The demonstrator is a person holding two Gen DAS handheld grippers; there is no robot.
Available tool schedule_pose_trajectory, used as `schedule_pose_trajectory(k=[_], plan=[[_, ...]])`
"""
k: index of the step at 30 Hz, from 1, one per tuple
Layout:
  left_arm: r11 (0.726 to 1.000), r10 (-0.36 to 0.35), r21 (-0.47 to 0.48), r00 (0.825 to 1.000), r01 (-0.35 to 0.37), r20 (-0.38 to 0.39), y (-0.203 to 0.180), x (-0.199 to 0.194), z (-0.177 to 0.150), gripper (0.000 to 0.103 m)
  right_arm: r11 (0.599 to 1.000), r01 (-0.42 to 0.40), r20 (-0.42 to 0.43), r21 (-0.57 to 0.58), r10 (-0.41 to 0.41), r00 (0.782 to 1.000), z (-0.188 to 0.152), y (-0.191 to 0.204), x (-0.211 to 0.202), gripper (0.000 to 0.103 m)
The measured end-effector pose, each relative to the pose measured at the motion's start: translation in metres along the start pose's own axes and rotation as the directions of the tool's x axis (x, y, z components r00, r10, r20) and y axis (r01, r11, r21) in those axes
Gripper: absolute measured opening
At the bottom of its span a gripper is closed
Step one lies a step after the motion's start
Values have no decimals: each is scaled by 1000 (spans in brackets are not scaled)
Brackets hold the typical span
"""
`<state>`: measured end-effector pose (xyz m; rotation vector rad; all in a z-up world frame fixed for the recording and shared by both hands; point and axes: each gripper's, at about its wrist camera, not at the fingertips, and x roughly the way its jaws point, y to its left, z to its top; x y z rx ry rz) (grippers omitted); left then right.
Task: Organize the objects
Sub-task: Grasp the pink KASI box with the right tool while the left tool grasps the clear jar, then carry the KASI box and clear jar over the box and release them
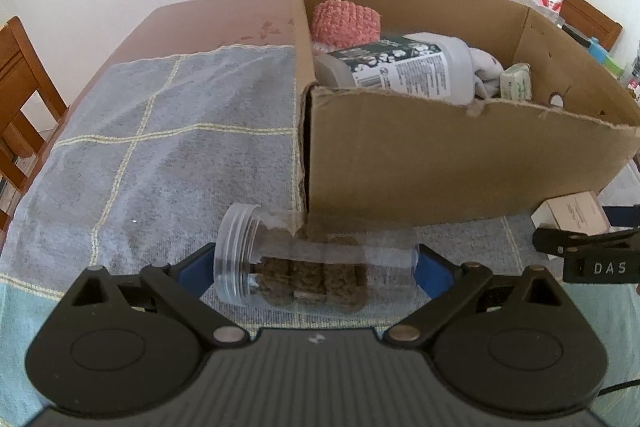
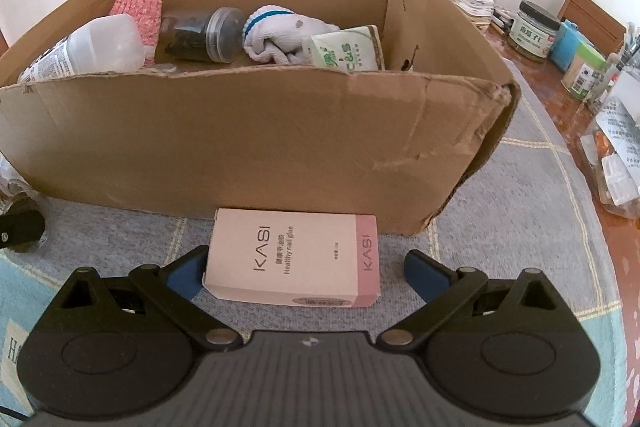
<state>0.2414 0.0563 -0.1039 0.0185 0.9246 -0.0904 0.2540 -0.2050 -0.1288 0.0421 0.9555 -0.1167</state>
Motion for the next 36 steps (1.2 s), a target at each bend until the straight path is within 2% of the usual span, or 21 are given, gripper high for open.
schedule_pose_trajectory(k=[5,8,18,29,36], plan=[[1000,4,-11,1000,-4,-1,-1,0,1,96,999,-25,-4,-28,25,1000,2,3,-5,85],[1000,7,-14,1000,-7,-7,-1,0,0,93,999,-18,-12,-42,17,1000,3,5,-7,84],[1000,-11,1,1000,11,-18,0,-6,1,93,998,-45,-41,-54,43,998,6,2,-19,84],[988,-75,130,996,82,-56,-6,-42,8,93,989,-111,-86,-98,103,991,17,-16,-57,84],[963,-155,209,985,167,-74,-22,-80,22,93,978,-154,-95,-143,142,985,28,-20,-90,84]])
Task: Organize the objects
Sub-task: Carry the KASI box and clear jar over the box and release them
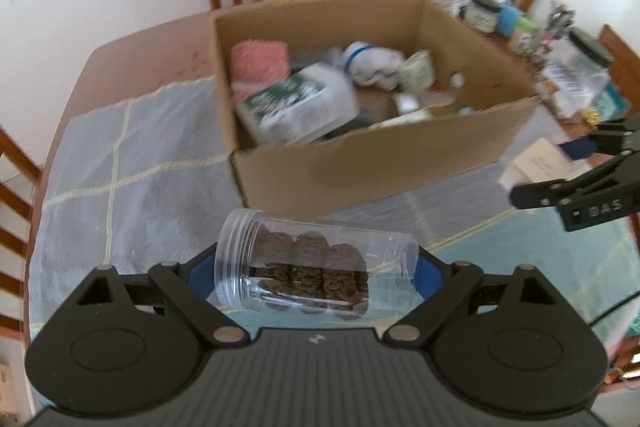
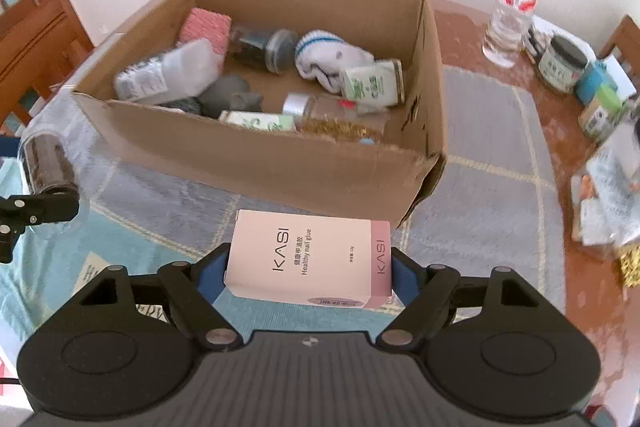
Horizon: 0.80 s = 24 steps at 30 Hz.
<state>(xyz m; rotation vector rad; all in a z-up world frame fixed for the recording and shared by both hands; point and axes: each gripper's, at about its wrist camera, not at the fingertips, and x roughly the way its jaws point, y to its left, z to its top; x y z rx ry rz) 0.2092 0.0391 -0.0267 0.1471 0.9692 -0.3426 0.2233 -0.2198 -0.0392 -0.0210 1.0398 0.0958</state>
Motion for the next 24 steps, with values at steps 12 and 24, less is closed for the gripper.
schedule_pose_trajectory(k=[12,24], plan=[[989,-75,138,992,60,103,-32,-32,67,93,997,-3,91,-78,10,996,33,-5,-50,84],[977,-77,207,985,44,156,-47,3,137,93,1000,12,150,-22,-9,989,65,-23,-53,84]])
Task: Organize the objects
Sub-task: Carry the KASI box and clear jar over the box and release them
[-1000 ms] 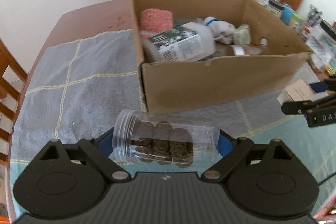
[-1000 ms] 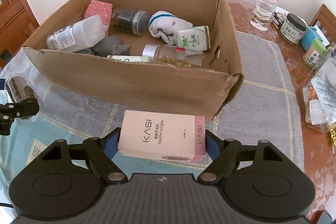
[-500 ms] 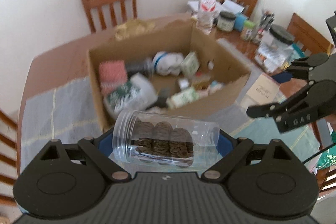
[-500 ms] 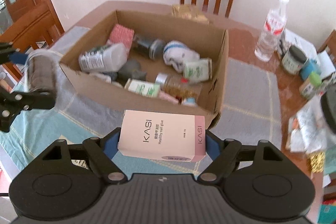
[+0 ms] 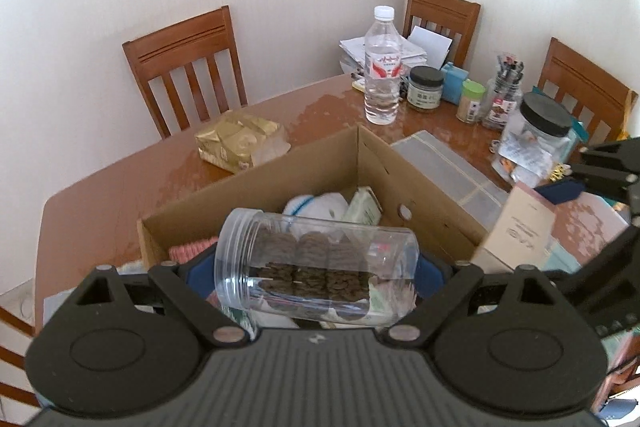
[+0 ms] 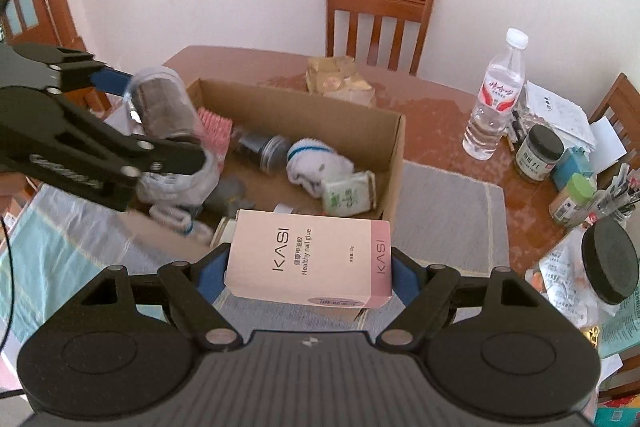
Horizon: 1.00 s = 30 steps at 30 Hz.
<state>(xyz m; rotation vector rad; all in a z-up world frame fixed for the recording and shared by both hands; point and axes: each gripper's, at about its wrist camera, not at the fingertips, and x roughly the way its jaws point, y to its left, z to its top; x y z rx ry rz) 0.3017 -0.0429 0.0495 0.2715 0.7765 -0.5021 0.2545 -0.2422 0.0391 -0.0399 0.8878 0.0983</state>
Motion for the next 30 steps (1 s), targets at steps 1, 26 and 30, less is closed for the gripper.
schedule_pose_trajectory(k=[1,26,30], plan=[[1000,0,0,1000,0,1,1,4,2,93,1000,1,2,6,-1,1000,2,-1,1,84],[957,45,-287,998,-33,34,45,10,-38,102,1000,6,-18,15,-5,1000,21,0,23,84],[960,95,-266,995,-84,29,45,4,-45,102,1000,2,-26,17,-2,1000,27,0,30,84]])
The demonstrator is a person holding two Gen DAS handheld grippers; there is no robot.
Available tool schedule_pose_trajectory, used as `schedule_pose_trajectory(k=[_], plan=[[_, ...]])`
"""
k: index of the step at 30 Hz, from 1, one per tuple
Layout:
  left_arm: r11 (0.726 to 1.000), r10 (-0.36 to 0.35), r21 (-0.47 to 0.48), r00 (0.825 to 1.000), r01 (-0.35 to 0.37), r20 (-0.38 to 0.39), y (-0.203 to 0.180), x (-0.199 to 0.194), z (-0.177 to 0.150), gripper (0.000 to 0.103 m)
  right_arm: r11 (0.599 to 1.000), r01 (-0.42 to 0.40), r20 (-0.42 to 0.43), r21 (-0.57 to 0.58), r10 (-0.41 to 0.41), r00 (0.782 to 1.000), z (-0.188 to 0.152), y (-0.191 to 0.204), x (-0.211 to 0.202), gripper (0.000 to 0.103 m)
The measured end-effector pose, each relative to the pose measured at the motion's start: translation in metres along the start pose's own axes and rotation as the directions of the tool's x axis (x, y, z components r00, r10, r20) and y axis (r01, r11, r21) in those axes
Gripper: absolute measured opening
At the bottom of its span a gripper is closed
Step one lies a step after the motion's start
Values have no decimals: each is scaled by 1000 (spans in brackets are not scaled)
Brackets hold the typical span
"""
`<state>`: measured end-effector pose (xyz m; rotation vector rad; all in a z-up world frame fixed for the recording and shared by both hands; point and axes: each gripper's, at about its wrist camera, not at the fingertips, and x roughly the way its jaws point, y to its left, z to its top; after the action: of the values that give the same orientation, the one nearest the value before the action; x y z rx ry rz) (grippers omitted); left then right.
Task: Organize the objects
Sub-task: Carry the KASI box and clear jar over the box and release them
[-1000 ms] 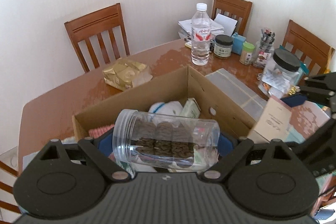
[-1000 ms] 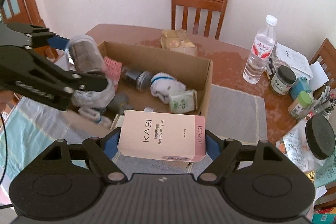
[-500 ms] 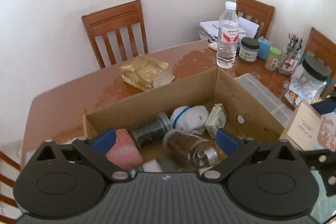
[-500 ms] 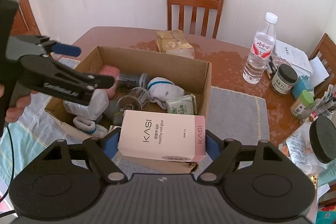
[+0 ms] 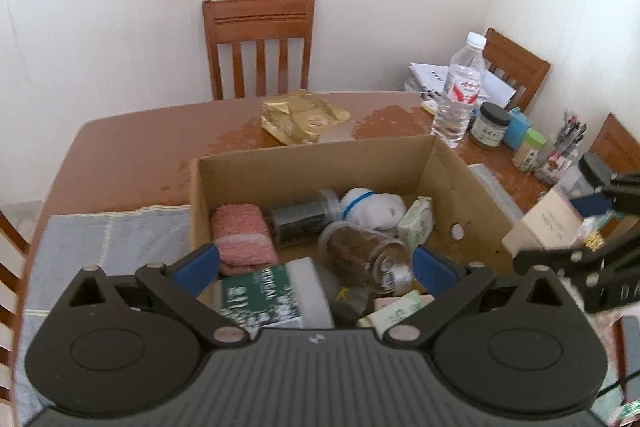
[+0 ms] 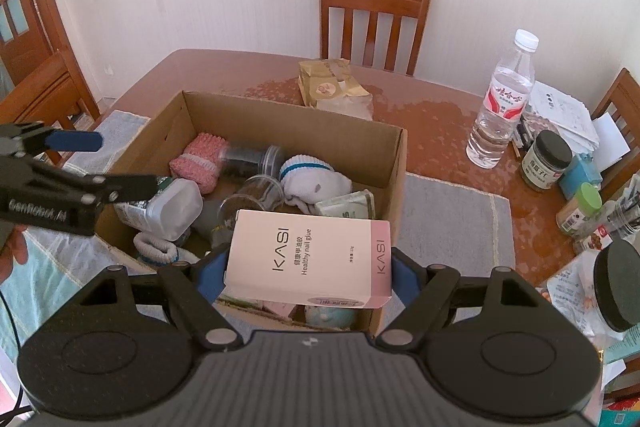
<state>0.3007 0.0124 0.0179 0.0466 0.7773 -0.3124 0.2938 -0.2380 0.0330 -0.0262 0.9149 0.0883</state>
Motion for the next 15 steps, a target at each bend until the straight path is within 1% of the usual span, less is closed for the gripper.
schedule_pose_trajectory(k=[3,9,12,15], plan=[[998,53,25,999,-53,0,0,-4,-4,102,1000,1,-6,-6,-1,1000,4,3,5,84],[996,85,14,996,-85,-27,5,-14,-15,102,1000,-15,-25,-4,15,1000,12,8,16,84],[993,118,4,993,-118,-32,9,-19,-20,102,1000,-13,-43,-8,13,999,15,13,22,84],[992,129,-7,991,-129,-20,11,-24,-25,102,1000,-2,-45,-10,1,999,16,17,27,85]])
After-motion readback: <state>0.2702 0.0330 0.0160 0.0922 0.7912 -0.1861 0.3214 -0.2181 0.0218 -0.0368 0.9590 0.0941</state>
